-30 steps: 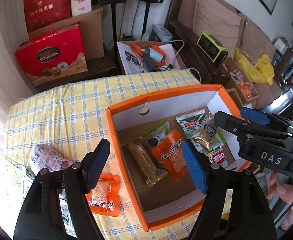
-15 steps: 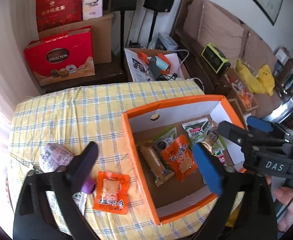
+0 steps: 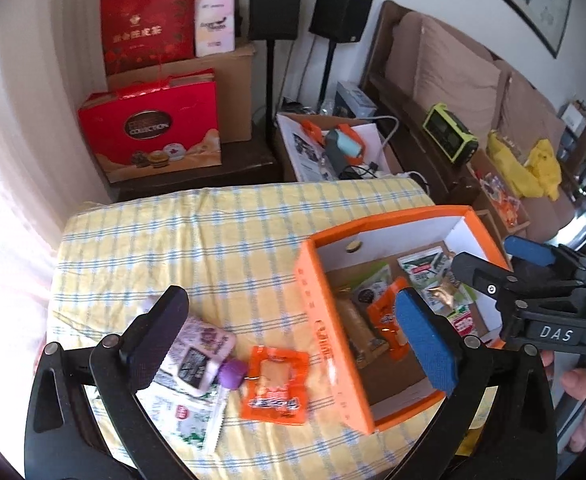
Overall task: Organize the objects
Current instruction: 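Withdraw both tools from the box toward the remaining snacks, then move the right tool toward the large green-white packet on the tablecloth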
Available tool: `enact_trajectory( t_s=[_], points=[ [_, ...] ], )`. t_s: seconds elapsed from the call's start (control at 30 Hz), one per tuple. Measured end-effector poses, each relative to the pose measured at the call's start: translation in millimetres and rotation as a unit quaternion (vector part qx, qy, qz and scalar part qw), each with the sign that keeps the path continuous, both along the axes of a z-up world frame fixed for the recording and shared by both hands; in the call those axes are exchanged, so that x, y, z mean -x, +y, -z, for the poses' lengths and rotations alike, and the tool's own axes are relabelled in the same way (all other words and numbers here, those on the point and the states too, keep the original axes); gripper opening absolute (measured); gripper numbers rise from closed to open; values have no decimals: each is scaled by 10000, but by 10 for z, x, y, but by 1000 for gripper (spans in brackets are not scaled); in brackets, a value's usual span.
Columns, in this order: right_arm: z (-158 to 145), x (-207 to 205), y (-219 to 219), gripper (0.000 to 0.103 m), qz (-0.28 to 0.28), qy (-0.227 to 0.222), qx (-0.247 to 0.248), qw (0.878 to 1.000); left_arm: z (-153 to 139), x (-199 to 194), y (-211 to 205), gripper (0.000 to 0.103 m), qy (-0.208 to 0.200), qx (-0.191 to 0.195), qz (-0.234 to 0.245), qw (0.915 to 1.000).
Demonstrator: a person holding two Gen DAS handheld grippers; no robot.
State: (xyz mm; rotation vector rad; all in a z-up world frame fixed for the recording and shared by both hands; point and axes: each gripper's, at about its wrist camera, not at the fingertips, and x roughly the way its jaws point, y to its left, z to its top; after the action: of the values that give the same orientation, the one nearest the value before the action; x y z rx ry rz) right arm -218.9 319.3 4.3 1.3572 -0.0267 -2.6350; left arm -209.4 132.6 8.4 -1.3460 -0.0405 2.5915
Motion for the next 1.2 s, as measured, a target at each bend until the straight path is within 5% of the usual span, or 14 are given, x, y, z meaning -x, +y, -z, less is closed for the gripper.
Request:
enact_trajectory(
  t_s=[0.73, 1.0, 1.2],
  points=[
    [-48, -39, -726, 103, -528, 154, -74, 9985, 20, -57, -1066, 103, -64, 20, -706, 9975],
    [-49, -65, -964, 103, -787, 82, 111, 9968, 105, -107, -1391, 103, -246, -408, -864, 9951],
    [-22, -115, -1204, 103, -1093, 81, 100, 9939, 232, -170, -1629, 103, -266, -242, -1016, 9942]
  ],
)
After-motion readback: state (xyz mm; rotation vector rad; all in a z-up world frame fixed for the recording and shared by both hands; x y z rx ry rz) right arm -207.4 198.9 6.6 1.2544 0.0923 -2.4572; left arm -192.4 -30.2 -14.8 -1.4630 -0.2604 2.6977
